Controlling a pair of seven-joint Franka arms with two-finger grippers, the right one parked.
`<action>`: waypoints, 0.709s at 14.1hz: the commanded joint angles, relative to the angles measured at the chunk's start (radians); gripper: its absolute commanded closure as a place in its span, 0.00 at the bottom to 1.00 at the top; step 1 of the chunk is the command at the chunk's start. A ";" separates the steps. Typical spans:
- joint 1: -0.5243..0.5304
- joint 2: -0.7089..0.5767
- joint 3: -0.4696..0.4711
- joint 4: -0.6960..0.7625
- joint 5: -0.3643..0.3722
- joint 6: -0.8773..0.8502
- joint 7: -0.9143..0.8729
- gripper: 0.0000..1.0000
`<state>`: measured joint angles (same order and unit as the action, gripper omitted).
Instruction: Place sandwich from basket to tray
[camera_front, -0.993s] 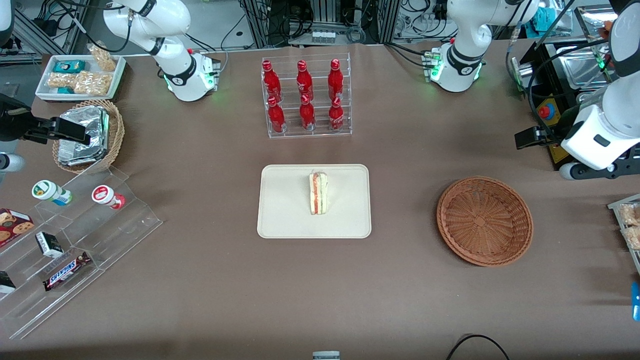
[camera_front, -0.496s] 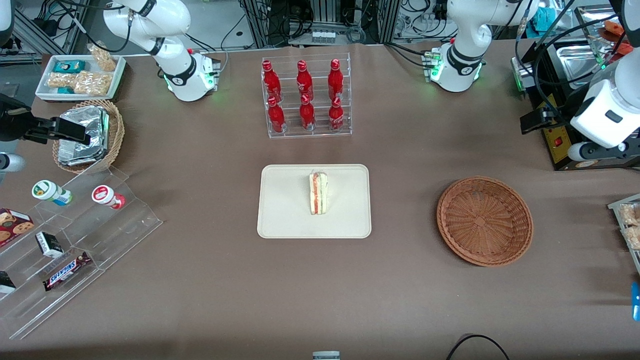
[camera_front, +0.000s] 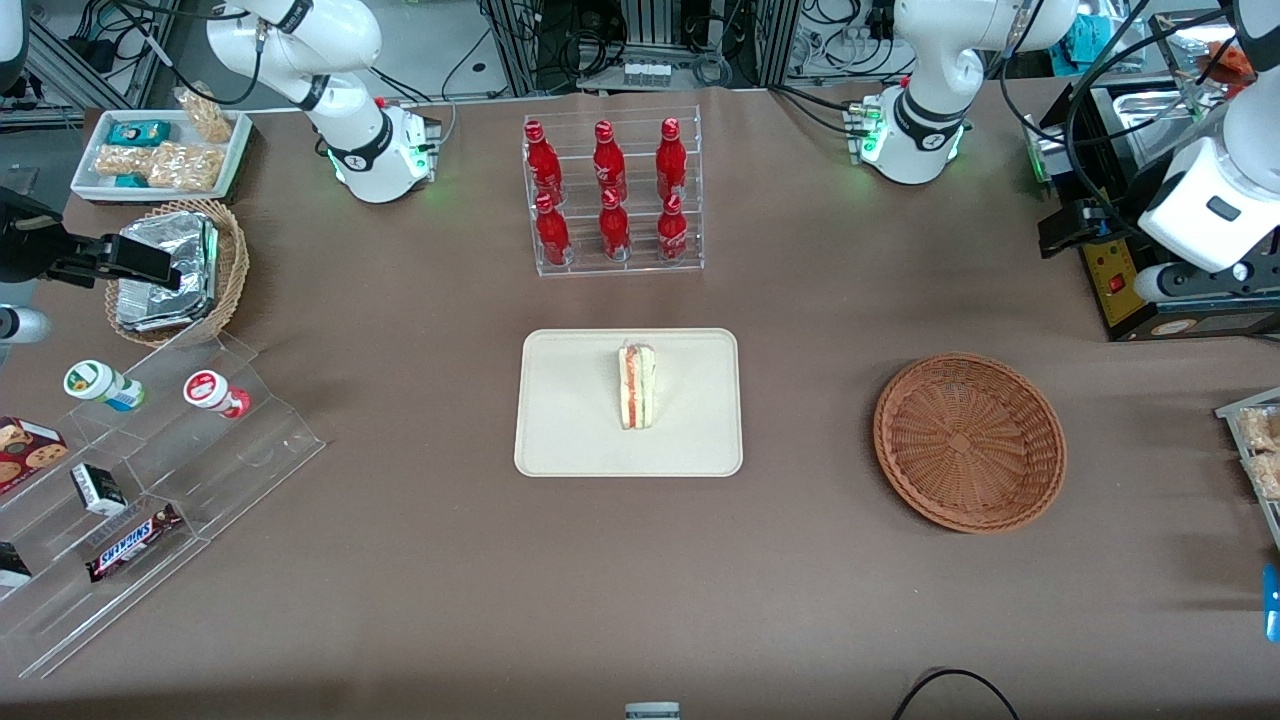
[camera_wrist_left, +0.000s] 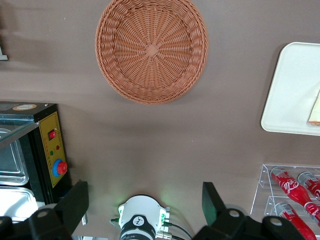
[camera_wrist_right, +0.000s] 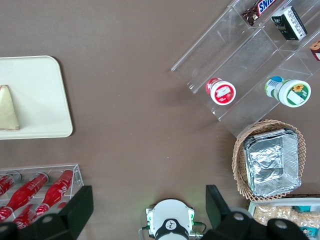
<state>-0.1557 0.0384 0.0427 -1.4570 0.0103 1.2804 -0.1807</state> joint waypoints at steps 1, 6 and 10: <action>0.033 -0.034 -0.009 -0.031 -0.006 0.019 0.007 0.00; 0.216 -0.035 -0.191 -0.031 -0.029 0.019 0.006 0.00; 0.216 -0.017 -0.191 0.001 -0.027 0.016 -0.005 0.00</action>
<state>0.0417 0.0295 -0.1346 -1.4596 -0.0116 1.2888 -0.1782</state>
